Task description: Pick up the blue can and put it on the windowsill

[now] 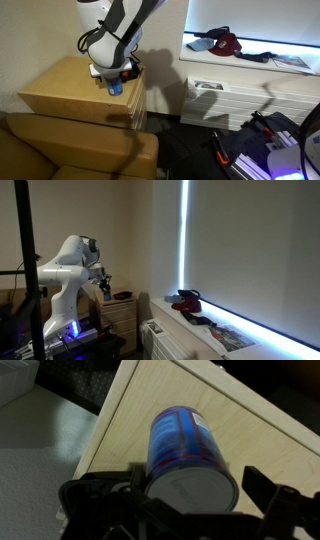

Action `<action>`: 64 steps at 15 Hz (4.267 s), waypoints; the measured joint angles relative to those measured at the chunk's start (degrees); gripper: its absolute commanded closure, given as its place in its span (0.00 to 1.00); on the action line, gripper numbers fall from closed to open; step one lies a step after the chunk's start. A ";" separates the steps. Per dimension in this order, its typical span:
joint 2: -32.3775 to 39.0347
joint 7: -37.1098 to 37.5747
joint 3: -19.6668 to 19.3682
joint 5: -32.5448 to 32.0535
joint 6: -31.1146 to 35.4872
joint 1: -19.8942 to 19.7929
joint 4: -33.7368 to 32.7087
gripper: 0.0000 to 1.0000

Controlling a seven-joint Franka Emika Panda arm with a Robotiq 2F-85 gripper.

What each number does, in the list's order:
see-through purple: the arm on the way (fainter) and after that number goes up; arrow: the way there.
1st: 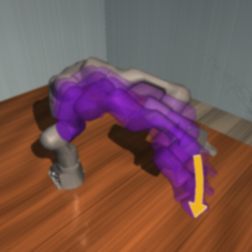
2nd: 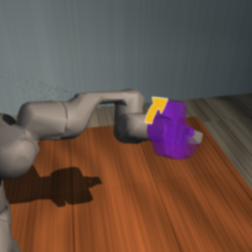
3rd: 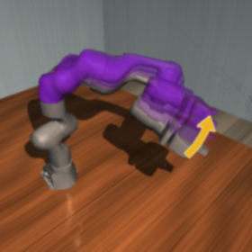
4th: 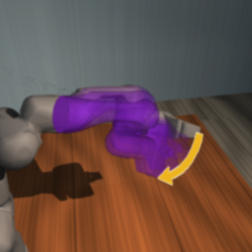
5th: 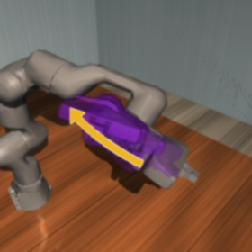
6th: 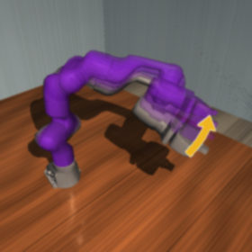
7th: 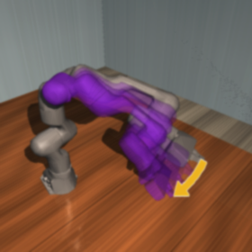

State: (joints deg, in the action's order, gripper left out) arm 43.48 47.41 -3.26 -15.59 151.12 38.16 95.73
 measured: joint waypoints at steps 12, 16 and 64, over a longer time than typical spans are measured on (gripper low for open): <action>2.39 0.46 -3.33 -0.38 -0.02 2.63 -1.81 0.32; 2.37 0.46 -3.31 -0.31 0.12 2.63 -1.86 0.43; -42.83 18.46 -7.80 -14.91 -23.38 -44.84 27.50 0.43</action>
State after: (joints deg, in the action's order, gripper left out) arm 0.65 65.88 -11.06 -30.50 127.74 -6.67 123.24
